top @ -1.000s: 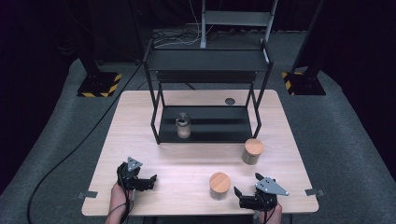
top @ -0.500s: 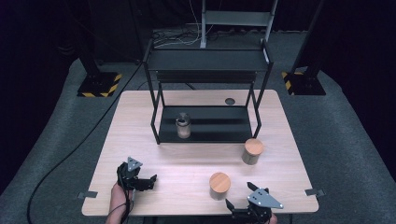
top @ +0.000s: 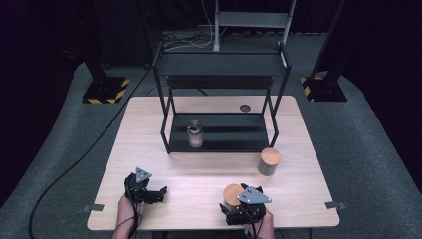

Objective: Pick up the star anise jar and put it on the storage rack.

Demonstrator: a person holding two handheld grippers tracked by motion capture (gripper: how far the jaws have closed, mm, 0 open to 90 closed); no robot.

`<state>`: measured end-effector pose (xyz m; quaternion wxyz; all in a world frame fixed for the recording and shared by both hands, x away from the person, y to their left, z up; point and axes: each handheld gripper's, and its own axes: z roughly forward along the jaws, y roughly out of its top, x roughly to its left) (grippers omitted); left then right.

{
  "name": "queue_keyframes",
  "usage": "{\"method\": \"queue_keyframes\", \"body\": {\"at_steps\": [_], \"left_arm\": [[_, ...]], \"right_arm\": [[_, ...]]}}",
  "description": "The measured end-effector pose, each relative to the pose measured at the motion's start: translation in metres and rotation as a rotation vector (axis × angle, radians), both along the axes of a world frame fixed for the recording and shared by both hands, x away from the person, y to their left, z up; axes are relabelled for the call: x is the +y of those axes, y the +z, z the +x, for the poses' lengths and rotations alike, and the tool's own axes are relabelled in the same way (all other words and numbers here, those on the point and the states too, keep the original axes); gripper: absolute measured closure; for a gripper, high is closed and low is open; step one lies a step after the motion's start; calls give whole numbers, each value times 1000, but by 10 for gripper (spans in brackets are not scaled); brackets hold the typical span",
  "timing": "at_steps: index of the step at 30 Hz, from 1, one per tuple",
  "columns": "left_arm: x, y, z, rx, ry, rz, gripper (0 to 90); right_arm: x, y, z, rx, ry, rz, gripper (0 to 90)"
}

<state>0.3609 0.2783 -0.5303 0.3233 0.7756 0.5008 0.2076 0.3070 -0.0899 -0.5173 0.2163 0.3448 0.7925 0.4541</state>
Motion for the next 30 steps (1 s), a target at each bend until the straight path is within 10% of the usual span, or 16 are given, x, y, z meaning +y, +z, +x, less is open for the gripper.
{"method": "queue_keyframes", "body": {"at_steps": [15, 30], "left_arm": [[0, 0, 0, 0, 0, 0, 0], [0, 0, 0, 0, 0, 0, 0]], "right_arm": [[2, -5, 6, 50, 24, -8, 245], [1, 0, 5, 38, 6, -1, 250]]}}
